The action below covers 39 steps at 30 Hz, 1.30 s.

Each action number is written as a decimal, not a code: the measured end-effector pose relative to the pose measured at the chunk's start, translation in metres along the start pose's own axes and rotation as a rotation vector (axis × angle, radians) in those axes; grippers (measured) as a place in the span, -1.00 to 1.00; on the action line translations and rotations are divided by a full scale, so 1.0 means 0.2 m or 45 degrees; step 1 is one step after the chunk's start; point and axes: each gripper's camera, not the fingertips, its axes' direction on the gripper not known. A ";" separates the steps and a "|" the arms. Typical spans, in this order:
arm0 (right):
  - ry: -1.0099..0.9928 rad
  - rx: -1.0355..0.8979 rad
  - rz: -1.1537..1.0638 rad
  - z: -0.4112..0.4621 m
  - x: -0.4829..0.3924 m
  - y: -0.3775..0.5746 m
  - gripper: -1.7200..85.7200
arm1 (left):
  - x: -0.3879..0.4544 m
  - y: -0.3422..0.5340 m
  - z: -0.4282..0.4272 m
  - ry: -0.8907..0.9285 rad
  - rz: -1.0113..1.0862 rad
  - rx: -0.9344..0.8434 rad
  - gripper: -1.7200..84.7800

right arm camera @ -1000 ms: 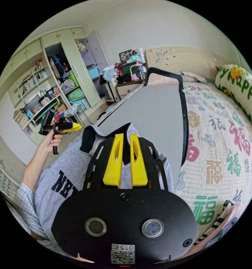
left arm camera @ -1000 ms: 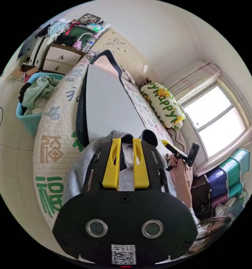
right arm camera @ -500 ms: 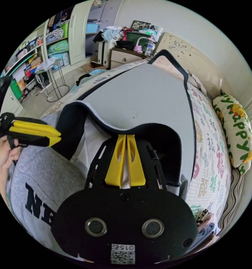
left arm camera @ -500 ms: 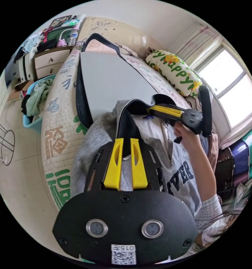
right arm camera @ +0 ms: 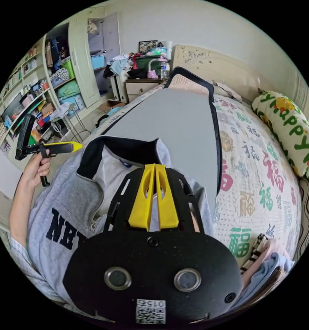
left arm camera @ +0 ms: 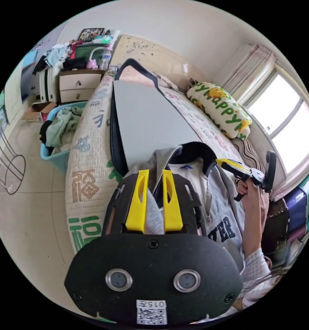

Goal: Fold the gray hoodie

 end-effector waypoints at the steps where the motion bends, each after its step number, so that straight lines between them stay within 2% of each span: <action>1: -0.002 0.012 0.019 0.00 0.03 0.02 -0.91 | 0.00 -0.01 0.02 0.003 0.005 -0.031 -0.76; 4: 0.033 -0.052 0.119 0.06 0.17 0.06 -0.80 | 0.09 -0.04 0.13 -0.130 0.104 -0.165 -0.77; 6: -0.021 -0.106 0.165 0.09 0.24 0.07 -0.77 | 0.16 -0.09 0.19 -0.250 0.166 -0.253 -0.88; 10: -0.180 -0.114 0.219 0.10 0.34 0.07 -0.77 | 0.19 -0.17 0.16 -0.122 0.156 -0.275 -0.93; 13: -0.256 -0.102 0.230 0.10 0.39 0.08 -0.78 | 0.14 -0.21 0.07 0.059 0.044 -0.138 -0.95; 15: -0.242 -0.081 0.228 0.06 0.41 0.09 -0.78 | 0.09 -0.21 0.03 0.260 -0.061 0.038 -0.95; 22: -0.361 0.040 0.268 -0.05 0.53 0.14 -0.79 | 0.05 -0.19 0.19 0.425 -0.124 0.178 -0.90; 24: -0.397 0.174 0.259 -0.13 0.56 0.19 -0.84 | 0.00 -0.16 0.27 0.587 -0.188 0.320 -0.82; 27: -0.366 0.264 0.268 -0.20 0.60 0.23 -0.86 | -0.03 -0.07 0.27 0.594 -0.158 0.615 -0.77; 30: -0.442 0.132 0.270 -0.11 0.65 0.21 -0.83 | -0.05 -0.12 0.30 0.492 -0.160 0.461 -0.76; 34: -0.461 0.068 0.285 -0.05 0.66 0.20 -0.76 | 0.01 -0.10 0.23 0.439 -0.003 0.468 -0.78; 36: -0.440 0.060 0.271 -0.06 0.64 0.19 -0.77 | 0.07 -0.13 0.30 0.301 0.076 0.293 -0.78; 39: -0.590 0.082 0.241 -0.06 0.63 0.20 -0.80 | 0.03 -0.15 0.37 0.297 0.003 0.219 -0.80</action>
